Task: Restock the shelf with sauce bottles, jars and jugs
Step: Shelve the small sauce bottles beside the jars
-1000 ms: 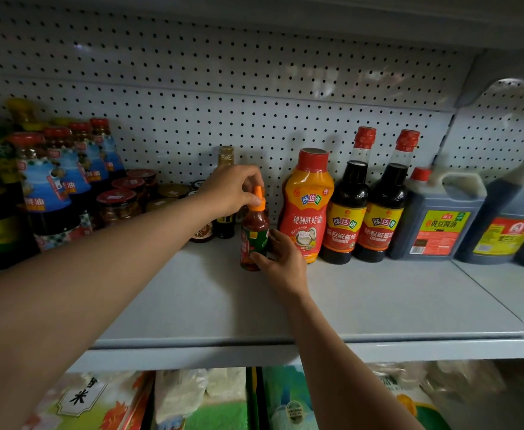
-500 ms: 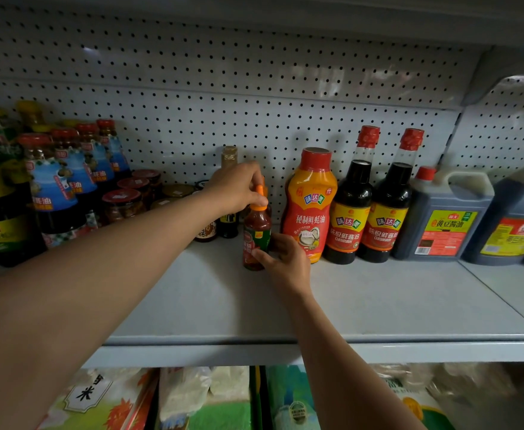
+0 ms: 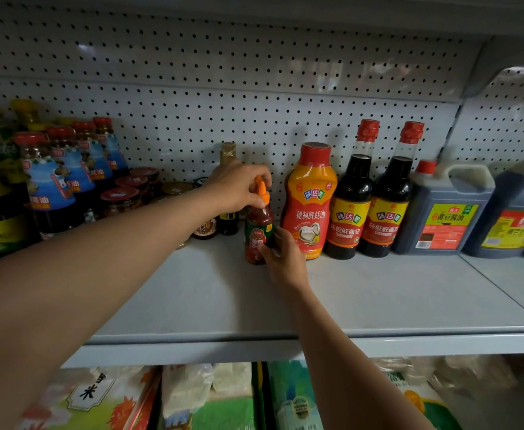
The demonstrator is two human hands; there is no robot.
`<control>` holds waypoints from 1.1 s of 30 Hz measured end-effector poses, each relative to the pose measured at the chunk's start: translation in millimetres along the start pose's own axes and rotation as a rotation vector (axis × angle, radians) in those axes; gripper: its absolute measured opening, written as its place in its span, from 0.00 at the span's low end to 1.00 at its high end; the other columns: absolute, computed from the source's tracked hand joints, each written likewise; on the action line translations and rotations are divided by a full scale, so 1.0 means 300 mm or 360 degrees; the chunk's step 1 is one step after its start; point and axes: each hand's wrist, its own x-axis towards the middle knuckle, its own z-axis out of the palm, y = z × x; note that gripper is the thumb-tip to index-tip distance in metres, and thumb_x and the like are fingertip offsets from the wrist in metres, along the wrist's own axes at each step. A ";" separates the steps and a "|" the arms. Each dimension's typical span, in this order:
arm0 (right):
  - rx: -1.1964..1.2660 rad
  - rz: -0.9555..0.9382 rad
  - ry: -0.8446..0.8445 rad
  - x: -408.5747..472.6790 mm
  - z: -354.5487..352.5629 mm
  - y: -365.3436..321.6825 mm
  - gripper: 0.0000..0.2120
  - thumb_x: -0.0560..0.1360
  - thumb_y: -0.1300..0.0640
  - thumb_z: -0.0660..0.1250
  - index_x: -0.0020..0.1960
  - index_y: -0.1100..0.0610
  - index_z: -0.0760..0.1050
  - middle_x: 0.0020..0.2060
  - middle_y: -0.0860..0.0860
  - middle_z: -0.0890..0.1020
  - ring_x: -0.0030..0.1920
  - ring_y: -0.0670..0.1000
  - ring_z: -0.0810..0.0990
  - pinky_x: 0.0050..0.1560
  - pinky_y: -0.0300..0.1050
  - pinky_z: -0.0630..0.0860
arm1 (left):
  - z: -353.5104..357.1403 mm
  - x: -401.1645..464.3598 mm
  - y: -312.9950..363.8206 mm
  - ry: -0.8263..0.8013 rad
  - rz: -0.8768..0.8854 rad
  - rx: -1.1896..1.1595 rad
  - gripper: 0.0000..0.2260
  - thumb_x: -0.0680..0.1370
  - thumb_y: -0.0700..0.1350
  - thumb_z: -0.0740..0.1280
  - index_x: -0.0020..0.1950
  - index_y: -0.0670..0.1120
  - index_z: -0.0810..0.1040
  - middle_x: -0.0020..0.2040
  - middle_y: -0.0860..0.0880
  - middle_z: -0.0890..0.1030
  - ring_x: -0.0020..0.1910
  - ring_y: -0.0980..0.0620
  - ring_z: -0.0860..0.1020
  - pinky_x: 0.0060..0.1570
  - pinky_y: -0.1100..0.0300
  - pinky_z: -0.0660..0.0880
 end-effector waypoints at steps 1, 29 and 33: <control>0.0024 0.0017 -0.0001 -0.002 0.001 -0.002 0.22 0.77 0.55 0.72 0.69 0.53 0.71 0.63 0.52 0.81 0.62 0.52 0.80 0.61 0.55 0.79 | 0.000 -0.002 -0.002 0.0013 0.0004 -0.0022 0.17 0.70 0.48 0.77 0.57 0.54 0.78 0.50 0.51 0.80 0.51 0.50 0.78 0.51 0.53 0.75; -0.0053 0.0072 -0.0046 0.007 0.013 -0.023 0.21 0.79 0.50 0.70 0.68 0.54 0.68 0.63 0.53 0.80 0.61 0.54 0.79 0.58 0.59 0.79 | -0.015 0.045 -0.044 -0.0040 0.0188 0.0125 0.16 0.69 0.51 0.77 0.51 0.55 0.75 0.56 0.53 0.74 0.59 0.50 0.70 0.54 0.53 0.69; -0.0026 0.0109 -0.0050 0.017 0.011 -0.028 0.19 0.79 0.53 0.70 0.65 0.56 0.69 0.61 0.53 0.80 0.58 0.52 0.79 0.56 0.53 0.79 | -0.015 0.039 -0.046 0.0020 0.0172 0.0177 0.15 0.69 0.52 0.77 0.51 0.55 0.76 0.57 0.52 0.76 0.59 0.49 0.71 0.56 0.51 0.70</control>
